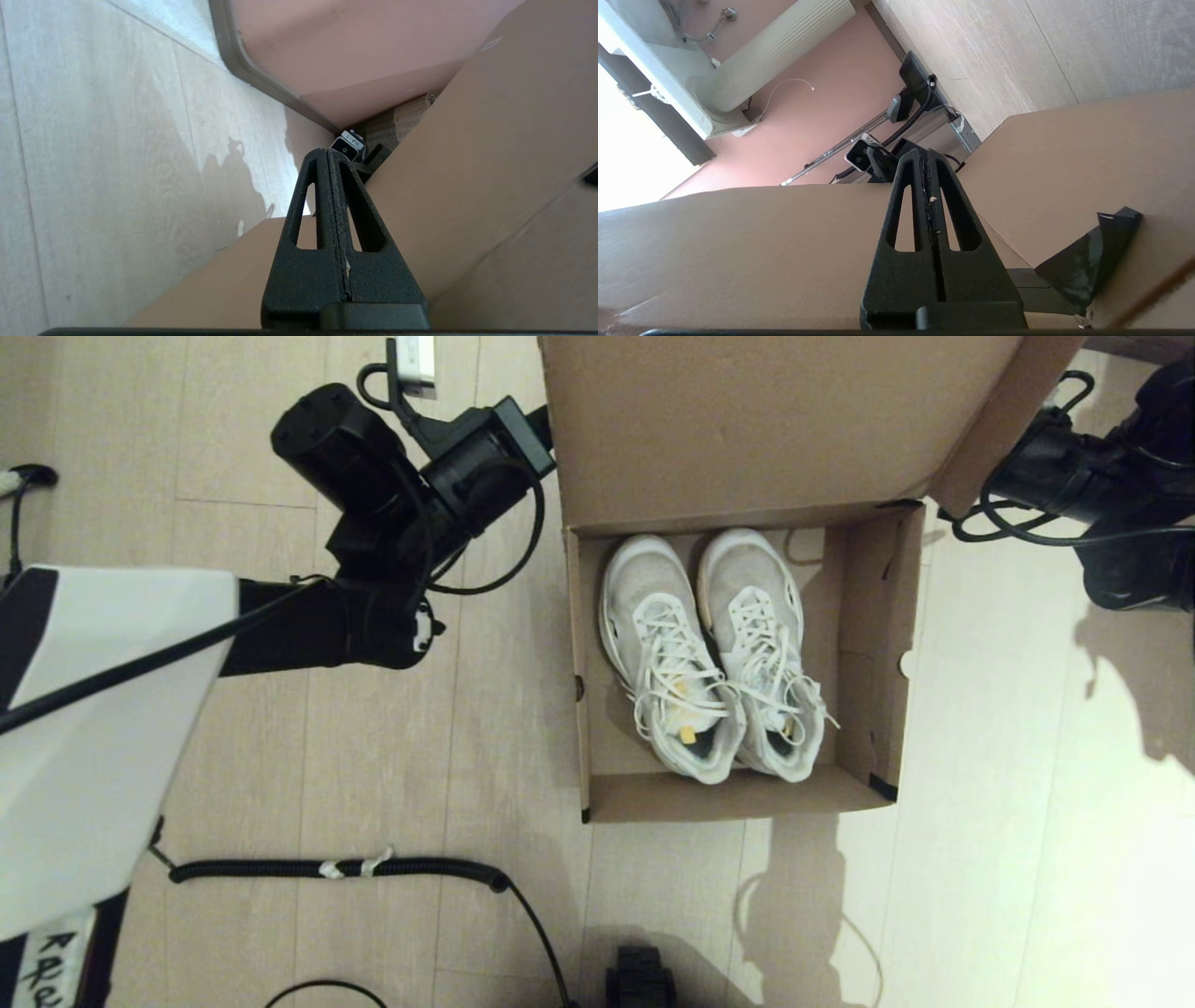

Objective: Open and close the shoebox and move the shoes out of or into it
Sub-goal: Close the shoe box

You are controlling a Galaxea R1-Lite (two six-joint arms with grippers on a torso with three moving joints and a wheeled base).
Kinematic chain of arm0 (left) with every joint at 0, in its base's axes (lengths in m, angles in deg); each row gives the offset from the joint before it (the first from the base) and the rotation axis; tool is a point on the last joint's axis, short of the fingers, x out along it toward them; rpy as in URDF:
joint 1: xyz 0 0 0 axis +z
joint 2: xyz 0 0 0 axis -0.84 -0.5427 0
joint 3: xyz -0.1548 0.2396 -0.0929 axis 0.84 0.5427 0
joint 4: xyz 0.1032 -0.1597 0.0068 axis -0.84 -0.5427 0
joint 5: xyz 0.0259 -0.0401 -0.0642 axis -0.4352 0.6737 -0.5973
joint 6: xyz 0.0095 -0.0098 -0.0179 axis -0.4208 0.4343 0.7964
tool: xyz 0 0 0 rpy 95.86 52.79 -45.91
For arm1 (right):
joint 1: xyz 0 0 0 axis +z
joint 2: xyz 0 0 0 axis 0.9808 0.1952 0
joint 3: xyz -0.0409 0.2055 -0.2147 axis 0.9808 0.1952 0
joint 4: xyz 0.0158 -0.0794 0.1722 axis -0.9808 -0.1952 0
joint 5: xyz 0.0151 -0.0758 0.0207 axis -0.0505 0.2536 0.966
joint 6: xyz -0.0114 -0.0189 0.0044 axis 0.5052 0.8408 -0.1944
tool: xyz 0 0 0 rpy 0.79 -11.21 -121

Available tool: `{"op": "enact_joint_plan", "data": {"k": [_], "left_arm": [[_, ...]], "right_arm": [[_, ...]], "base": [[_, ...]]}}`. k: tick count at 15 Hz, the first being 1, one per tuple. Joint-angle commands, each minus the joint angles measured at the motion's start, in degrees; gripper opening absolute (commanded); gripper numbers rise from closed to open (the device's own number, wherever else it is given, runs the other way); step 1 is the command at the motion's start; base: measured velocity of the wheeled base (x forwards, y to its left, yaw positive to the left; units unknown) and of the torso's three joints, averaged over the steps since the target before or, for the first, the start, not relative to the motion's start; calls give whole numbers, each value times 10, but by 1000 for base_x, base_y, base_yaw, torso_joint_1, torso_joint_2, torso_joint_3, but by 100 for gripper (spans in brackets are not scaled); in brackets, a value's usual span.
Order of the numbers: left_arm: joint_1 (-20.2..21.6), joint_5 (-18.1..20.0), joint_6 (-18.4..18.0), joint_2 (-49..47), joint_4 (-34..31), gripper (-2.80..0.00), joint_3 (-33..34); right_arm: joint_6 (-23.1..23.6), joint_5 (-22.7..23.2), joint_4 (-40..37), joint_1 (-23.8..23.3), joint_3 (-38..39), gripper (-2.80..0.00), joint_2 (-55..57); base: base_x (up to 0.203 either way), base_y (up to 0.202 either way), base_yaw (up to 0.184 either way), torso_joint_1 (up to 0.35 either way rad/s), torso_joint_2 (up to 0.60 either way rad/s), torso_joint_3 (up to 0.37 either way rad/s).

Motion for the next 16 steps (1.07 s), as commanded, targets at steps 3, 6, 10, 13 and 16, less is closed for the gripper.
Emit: {"op": "enact_joint_plan", "data": {"k": [3, 6, 10, 13, 16], "left_arm": [[-1, 2, 2, 11, 2, -280, 0], [-6, 3, 2, 7, 2, -280, 0], [-16, 1, 2, 7, 5, -280, 1], [-22, -3, 1, 24, 7, -280, 6], [-23, -3, 0, 55, 9, -280, 46]], "right_arm": [[-6, 4, 3, -15, 1, -280, -15], [-6, 4, 3, -31, 4, -280, -18], [-8, 5, 3, -32, 4, -280, -25], [-9, 5, 3, -34, 9, -280, -43], [-10, 5, 1, -36, 10, -280, -55]], "base": [[0, 0, 0, 0, 0, 0], [0, 0, 0, 0, 0, 0], [0, 0, 0, 0, 0, 0], [0, 0, 0, 0, 0, 0], [0, 0, 0, 0, 0, 0]]}}
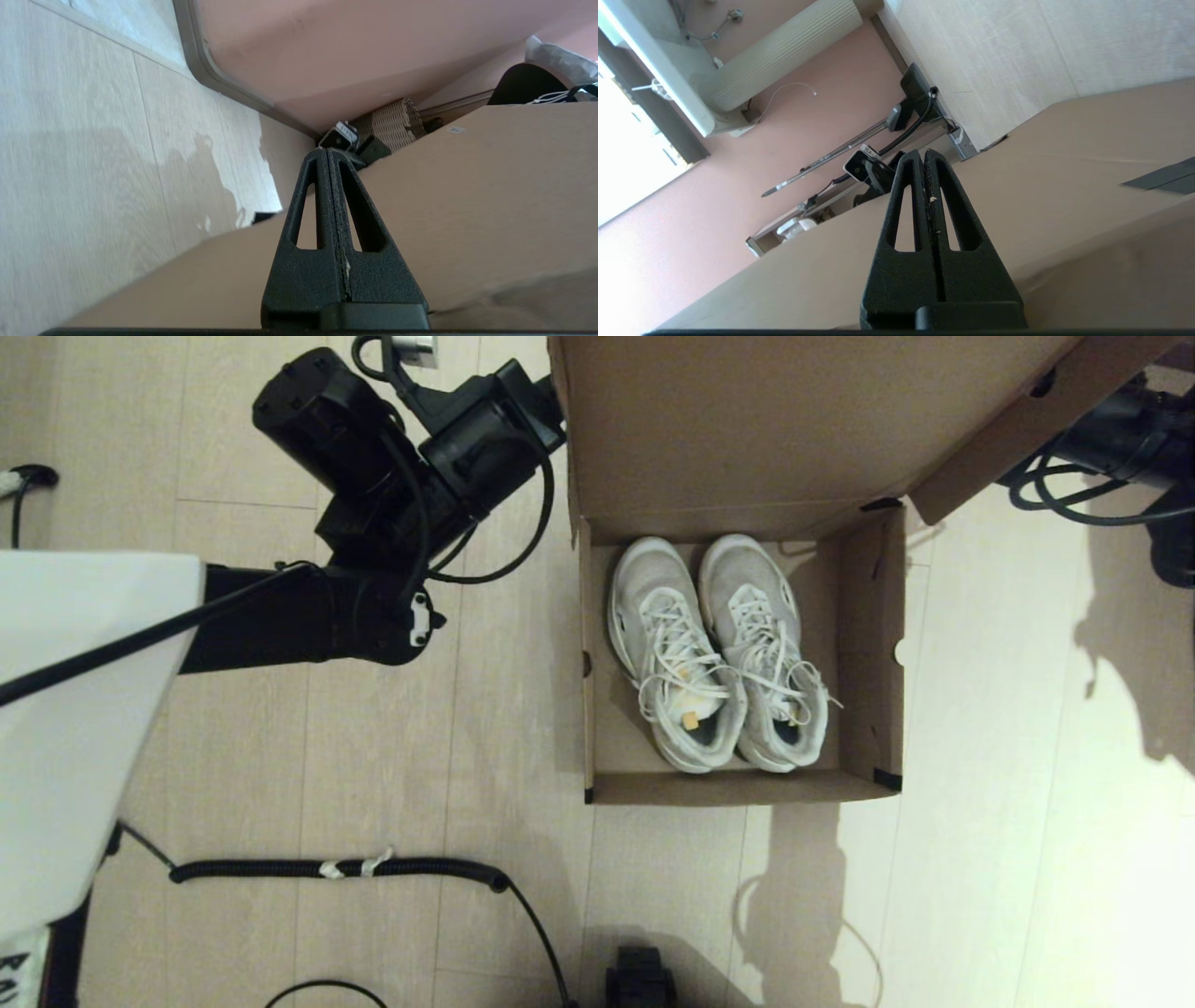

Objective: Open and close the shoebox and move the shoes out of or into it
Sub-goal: Close the shoe box

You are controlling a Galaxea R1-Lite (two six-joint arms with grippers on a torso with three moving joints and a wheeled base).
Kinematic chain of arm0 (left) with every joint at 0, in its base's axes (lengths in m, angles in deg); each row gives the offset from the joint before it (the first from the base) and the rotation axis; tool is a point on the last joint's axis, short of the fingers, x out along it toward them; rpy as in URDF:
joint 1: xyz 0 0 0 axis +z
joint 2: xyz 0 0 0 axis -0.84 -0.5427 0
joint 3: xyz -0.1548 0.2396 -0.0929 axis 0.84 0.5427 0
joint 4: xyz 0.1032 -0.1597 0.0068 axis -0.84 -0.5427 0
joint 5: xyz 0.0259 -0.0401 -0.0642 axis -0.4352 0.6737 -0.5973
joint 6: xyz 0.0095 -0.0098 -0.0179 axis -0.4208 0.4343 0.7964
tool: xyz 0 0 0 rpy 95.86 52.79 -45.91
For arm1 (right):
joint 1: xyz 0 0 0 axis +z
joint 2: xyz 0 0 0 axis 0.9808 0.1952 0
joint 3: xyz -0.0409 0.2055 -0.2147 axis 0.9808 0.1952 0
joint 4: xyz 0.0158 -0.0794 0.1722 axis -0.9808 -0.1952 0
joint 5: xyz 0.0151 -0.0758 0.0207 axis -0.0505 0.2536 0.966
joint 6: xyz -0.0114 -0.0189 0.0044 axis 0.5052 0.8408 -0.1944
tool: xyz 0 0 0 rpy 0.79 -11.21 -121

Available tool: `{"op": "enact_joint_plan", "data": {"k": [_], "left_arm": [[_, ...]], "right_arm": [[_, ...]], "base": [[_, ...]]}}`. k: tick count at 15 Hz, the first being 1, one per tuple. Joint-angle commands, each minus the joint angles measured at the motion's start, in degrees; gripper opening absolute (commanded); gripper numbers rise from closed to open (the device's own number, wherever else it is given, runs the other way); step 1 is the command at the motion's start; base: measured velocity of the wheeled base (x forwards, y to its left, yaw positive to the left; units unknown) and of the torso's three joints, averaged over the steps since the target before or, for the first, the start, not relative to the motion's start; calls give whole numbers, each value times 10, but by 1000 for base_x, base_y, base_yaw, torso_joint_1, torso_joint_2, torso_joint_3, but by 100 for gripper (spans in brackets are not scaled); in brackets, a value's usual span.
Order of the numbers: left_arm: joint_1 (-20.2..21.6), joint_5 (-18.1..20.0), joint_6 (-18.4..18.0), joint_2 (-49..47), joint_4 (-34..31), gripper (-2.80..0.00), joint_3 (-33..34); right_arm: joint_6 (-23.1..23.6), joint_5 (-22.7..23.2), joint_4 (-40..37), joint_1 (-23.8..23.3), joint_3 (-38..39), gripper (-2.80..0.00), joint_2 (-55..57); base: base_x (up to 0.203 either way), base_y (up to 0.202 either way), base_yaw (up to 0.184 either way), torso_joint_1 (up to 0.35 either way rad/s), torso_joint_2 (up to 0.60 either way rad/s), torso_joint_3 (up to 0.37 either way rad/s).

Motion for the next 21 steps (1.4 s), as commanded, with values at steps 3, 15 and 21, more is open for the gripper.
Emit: {"op": "enact_joint_plan", "data": {"k": [3, 15, 21], "left_arm": [[5, 2, 1, 41, 6, -280, 60], [7, 6, 1, 121, 106, -280, 265], [-8, 8, 2, 148, 164, -280, 369]], "right_arm": [[-11, 4, 1, -1, -2, -280, -11], [-22, 20, 14, -17, 87, -280, -72], [-22, 24, 69, -47, 197, -280, -122]], "base": [[0, 0, 0, 0, 0, 0], [0, 0, 0, 0, 0, 0], [0, 0, 0, 0, 0, 0]]}}
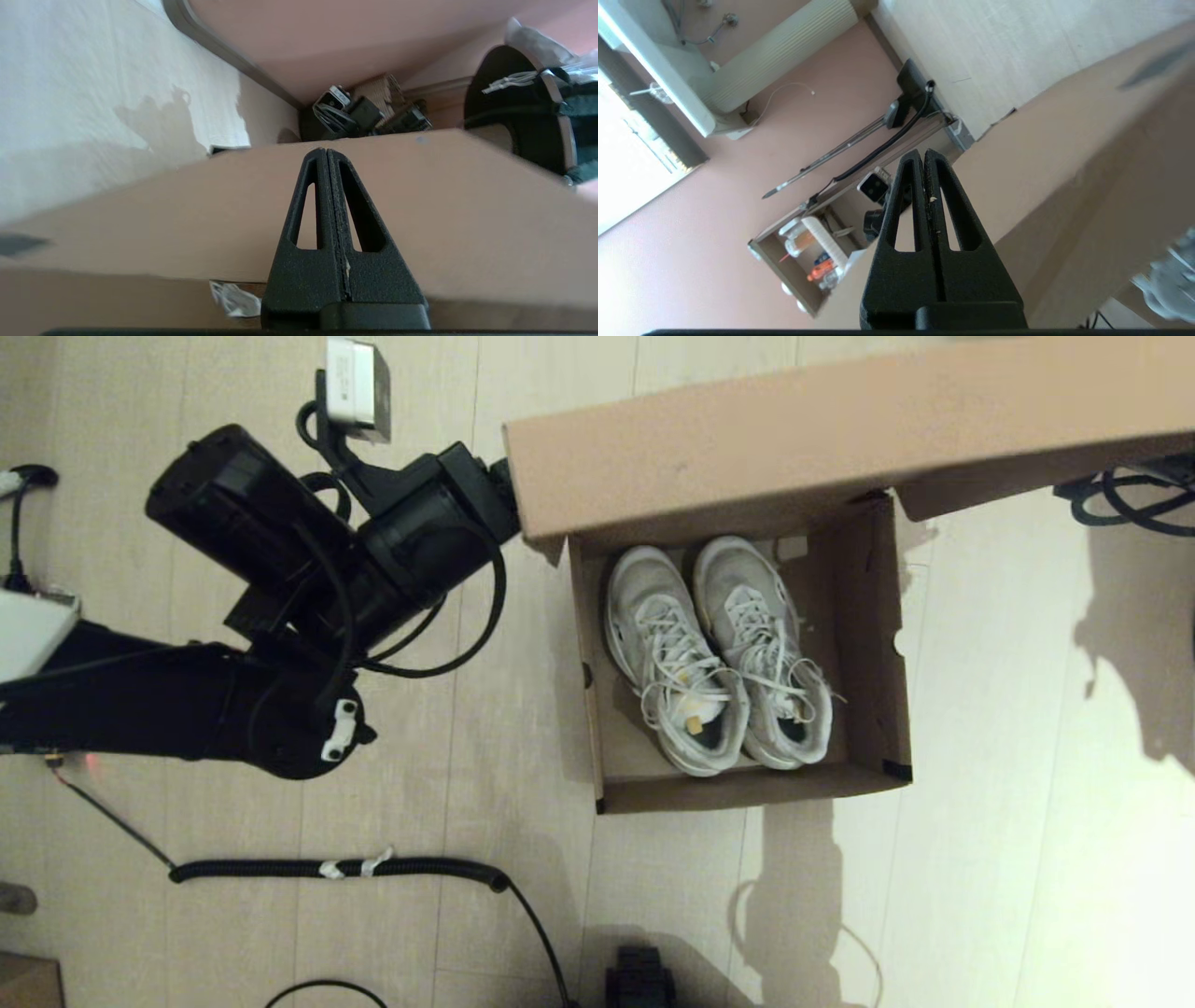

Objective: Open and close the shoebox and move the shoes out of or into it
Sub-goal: Close the shoe box

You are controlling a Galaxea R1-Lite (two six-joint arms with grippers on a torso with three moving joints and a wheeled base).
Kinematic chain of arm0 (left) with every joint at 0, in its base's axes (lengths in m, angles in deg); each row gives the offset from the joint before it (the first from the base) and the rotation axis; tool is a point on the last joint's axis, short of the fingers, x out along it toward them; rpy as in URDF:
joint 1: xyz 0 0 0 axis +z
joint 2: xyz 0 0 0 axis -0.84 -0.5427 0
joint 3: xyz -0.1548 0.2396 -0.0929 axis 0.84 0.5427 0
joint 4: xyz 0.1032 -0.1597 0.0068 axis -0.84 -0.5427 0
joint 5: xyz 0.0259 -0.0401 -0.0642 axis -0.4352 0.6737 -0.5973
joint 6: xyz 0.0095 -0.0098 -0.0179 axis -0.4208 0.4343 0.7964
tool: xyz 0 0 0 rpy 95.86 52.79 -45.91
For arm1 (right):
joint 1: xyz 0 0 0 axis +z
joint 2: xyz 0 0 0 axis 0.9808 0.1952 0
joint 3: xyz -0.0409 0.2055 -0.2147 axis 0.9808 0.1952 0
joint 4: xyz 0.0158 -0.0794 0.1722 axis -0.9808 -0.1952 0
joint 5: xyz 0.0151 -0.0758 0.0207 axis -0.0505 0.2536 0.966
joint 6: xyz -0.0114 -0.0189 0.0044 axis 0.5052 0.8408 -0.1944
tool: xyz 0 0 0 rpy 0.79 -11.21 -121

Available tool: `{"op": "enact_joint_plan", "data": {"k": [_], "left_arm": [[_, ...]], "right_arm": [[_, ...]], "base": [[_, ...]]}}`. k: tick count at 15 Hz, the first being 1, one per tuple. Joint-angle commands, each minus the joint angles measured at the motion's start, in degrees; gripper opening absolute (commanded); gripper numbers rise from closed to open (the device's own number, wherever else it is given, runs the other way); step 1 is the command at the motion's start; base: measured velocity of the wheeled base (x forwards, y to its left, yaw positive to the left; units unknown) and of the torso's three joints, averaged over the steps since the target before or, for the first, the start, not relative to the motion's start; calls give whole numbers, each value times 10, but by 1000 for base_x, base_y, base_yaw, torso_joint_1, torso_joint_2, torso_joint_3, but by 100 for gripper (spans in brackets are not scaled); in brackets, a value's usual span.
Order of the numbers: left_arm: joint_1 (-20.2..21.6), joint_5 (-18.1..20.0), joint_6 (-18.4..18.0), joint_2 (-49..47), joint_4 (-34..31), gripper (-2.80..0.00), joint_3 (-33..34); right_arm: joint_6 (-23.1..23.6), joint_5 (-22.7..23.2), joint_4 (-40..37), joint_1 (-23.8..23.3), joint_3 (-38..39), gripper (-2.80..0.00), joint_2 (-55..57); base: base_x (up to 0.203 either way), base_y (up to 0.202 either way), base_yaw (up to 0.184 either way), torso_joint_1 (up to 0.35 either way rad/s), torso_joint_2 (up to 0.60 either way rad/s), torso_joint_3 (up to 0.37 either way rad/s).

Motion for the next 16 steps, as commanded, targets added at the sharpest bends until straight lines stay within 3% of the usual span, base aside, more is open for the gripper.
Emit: {"op": "enact_joint_plan", "data": {"k": [1, 6, 10, 12, 14, 16], "left_arm": [[-8, 2, 2, 9, 16, -280, 24], [-26, 2, 1, 13, 30, -280, 55], [-30, -1, 1, 43, 57, -280, 127], [-16, -6, -3, 65, 58, -280, 163], [9, -29, -19, 91, 56, -280, 188], [7, -51, -22, 117, 54, -280, 212]], "right_arm": [[-5, 5, 14, -12, 38, -280, -26], [-5, 9, 74, -55, 146, -280, -69], [1, 9, 85, -106, 188, -280, -96], [25, 10, 85, -141, 210, -280, -103], [111, 8, 85, -149, 267, -280, -112], [244, 4, 85, -146, 357, -280, -130]], "base": [[0, 0, 0, 0, 0, 0], [0, 0, 0, 0, 0, 0], [0, 0, 0, 0, 0, 0], [0, 0, 0, 0, 0, 0], [0, 0, 0, 0, 0, 0], [0, 0, 0, 0, 0, 0]]}}
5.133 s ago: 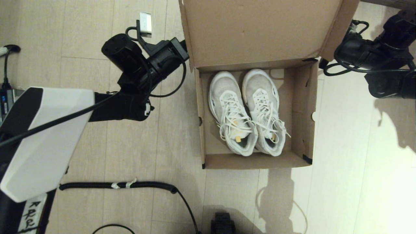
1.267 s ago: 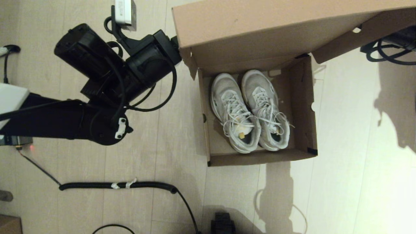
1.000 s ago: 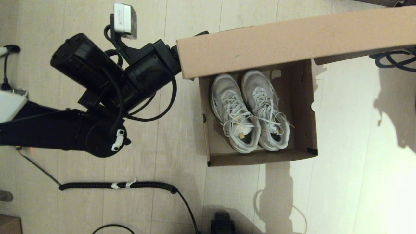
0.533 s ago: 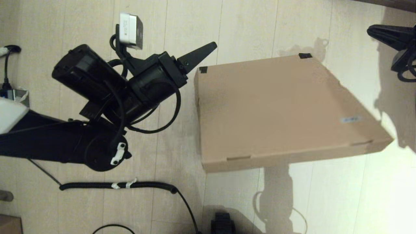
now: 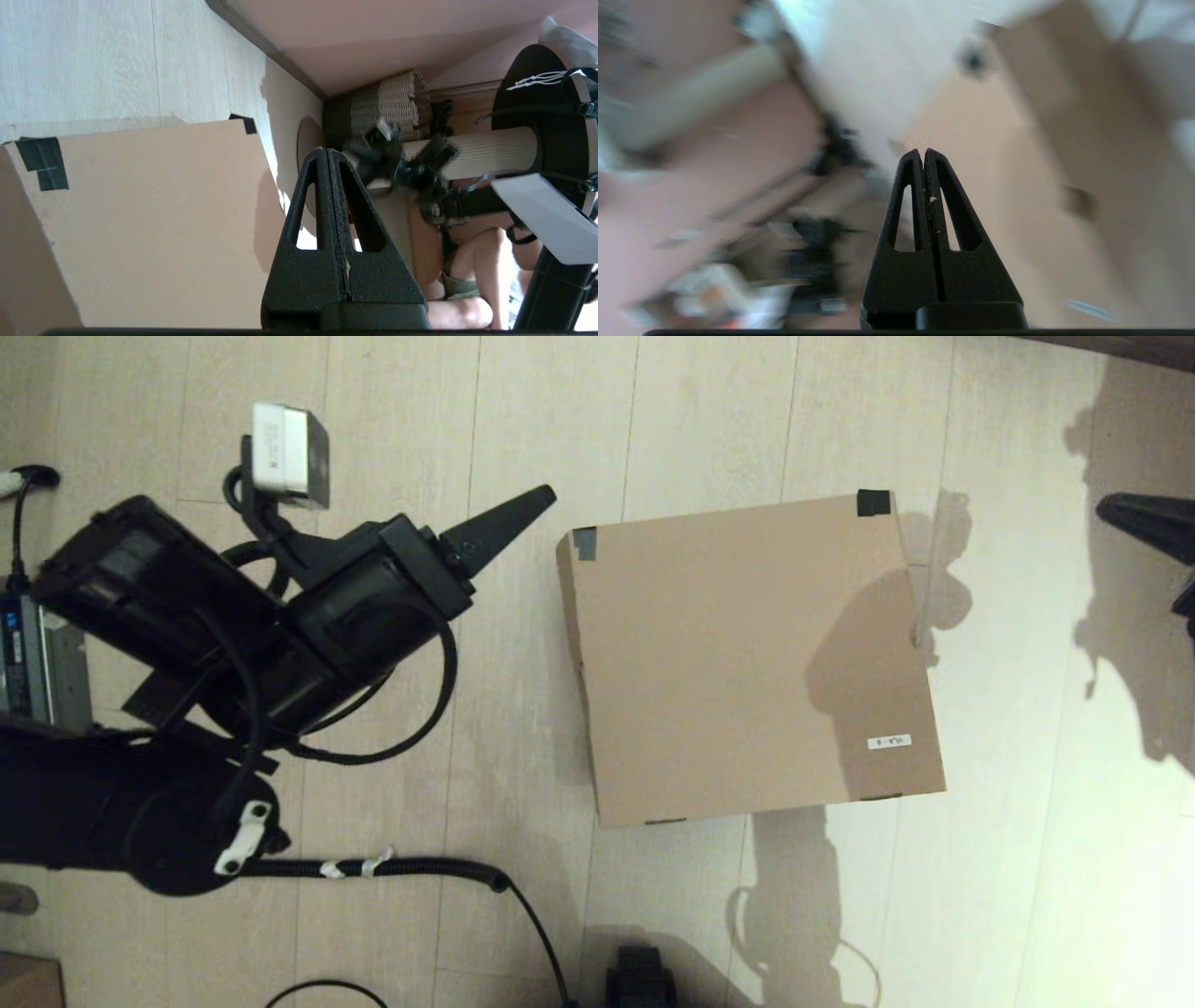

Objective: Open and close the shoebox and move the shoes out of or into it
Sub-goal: Close the shoe box

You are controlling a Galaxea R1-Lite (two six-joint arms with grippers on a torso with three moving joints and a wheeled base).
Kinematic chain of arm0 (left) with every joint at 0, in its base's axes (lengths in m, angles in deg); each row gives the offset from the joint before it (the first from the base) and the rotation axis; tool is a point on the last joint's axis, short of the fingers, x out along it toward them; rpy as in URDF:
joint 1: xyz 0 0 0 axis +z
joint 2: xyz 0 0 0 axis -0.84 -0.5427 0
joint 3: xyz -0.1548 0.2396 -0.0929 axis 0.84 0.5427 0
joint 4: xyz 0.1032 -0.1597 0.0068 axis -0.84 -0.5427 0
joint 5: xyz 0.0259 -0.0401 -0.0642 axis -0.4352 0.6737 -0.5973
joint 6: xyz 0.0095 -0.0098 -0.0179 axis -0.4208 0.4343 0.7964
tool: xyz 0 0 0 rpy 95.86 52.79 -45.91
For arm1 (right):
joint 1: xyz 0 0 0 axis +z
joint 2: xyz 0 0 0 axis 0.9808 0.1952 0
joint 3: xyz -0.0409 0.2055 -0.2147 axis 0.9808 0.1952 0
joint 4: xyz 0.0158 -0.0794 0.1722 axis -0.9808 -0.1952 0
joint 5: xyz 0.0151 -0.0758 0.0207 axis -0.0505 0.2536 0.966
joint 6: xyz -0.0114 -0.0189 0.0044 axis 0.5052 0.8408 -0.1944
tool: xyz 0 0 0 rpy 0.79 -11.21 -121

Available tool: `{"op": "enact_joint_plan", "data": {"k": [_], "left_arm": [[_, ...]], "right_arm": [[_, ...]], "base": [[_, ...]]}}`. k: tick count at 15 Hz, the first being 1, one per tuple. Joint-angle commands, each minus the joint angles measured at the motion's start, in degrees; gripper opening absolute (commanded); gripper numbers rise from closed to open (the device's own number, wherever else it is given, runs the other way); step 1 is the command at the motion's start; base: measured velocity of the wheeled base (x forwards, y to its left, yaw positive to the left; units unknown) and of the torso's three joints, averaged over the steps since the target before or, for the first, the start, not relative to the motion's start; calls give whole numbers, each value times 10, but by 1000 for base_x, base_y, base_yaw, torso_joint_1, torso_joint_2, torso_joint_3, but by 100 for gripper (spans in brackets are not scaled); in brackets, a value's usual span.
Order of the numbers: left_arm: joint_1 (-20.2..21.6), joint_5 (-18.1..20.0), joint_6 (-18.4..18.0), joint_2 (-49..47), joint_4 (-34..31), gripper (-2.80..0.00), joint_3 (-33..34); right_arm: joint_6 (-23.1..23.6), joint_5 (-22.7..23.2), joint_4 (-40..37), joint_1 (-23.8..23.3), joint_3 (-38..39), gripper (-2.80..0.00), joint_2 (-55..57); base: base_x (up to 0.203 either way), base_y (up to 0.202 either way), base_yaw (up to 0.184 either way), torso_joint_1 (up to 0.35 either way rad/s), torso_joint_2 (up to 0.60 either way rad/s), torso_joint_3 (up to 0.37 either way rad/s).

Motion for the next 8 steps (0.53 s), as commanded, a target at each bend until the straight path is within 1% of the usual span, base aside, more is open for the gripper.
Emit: {"op": "enact_joint_plan", "data": {"k": [1, 3, 4, 5, 6, 7, 8], "left_arm": [[2, -1, -9, 26, 3, -280, 17], [5, -2, -52, 22, -2, -280, 18], [4, -2, -76, 19, -7, -280, 22], [4, -2, -112, 12, -14, -280, 29], [5, -2, -152, 8, -19, -280, 43], [6, -3, -174, 7, -21, -280, 62], [7, -4, -187, 8, -21, -280, 79]], "right_arm": [[94, 1, 4, 9, 62, -280, -23], [211, -6, 3, 25, 97, -280, -28], [282, -9, 3, 30, 111, -280, -25], [363, -24, 1, 38, 126, -280, -21], [450, -71, -2, 52, 142, -280, -18], [539, -146, -9, 68, 156, -280, -13], [640, -240, -16, 85, 169, -280, -5]], "base": [[0, 0, 0, 0, 0, 0], [0, 0, 0, 0, 0, 0], [0, 0, 0, 0, 0, 0], [0, 0, 0, 0, 0, 0], [0, 0, 0, 0, 0, 0], [0, 0, 0, 0, 0, 0], [0, 0, 0, 0, 0, 0]]}}
